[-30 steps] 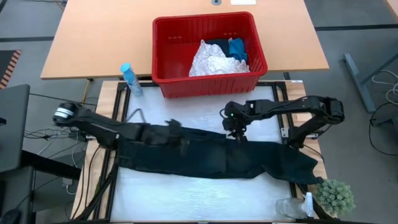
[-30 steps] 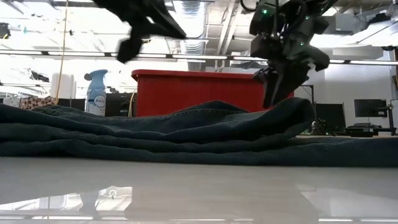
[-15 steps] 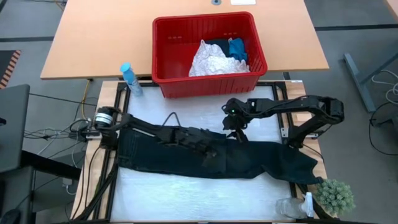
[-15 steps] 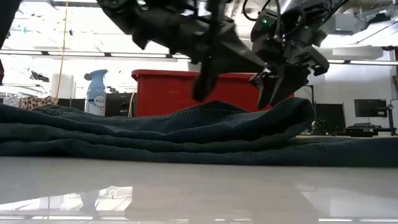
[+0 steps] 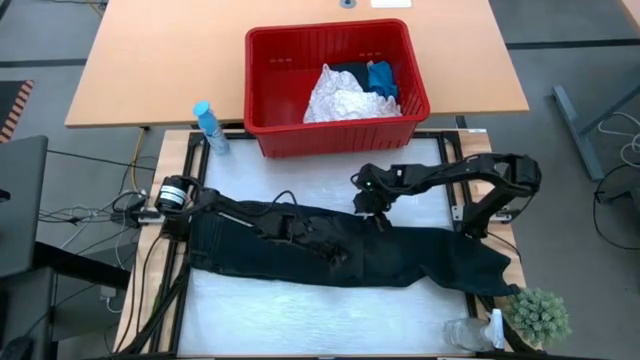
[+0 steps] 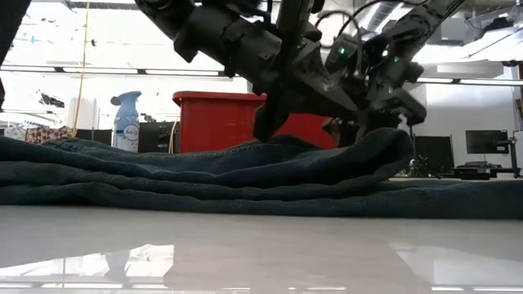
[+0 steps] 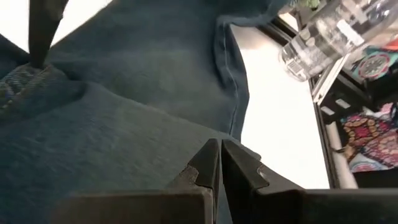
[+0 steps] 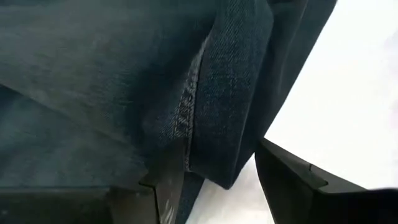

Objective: Fold Laundry from Bin
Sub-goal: Fold the black pants from the red bin

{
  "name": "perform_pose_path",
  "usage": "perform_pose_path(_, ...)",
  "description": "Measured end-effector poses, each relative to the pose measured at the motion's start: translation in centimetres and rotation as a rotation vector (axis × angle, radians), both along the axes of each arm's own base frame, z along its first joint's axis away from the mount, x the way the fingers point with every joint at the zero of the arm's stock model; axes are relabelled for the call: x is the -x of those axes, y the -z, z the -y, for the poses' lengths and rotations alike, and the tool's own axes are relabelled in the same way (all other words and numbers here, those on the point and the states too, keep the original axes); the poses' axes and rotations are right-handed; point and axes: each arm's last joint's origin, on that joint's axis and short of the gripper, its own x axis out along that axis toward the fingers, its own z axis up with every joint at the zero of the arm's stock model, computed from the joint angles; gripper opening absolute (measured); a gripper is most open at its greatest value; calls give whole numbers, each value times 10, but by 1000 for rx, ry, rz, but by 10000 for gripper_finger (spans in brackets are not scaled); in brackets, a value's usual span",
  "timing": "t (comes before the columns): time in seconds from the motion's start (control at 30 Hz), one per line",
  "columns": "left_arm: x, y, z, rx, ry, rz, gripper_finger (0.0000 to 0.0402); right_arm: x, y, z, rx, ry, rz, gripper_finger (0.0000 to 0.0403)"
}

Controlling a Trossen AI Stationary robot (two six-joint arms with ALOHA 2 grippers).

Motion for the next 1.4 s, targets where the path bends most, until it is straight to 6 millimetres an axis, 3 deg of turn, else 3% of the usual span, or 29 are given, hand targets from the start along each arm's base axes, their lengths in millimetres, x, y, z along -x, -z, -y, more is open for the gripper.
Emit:
perform_pose_path(0.23, 5, 6, 22, -96, -74, -31, 6, -3, 12, 0, -19, 10, -43, 200)
perform_pose_path(0.5, -1, 37, 27, -119, -104, -59, 6, -6, -3, 0, -10, 10, -5, 114)
perform_pose_path(0.83, -1, 42, 26, -137, -85, -76, 6, -5, -3, -1, -5, -5, -19, 13)
perform_pose_path(1.03, 0, 44, 26, -150, -88, -100, 6, -5, -4, -1, -20, 18, -25, 45)
perform_pose_path(1.4, 2, 48, 25, -163, -87, -138, 6, -12, -18, 7, -18, 41, -7, 189)
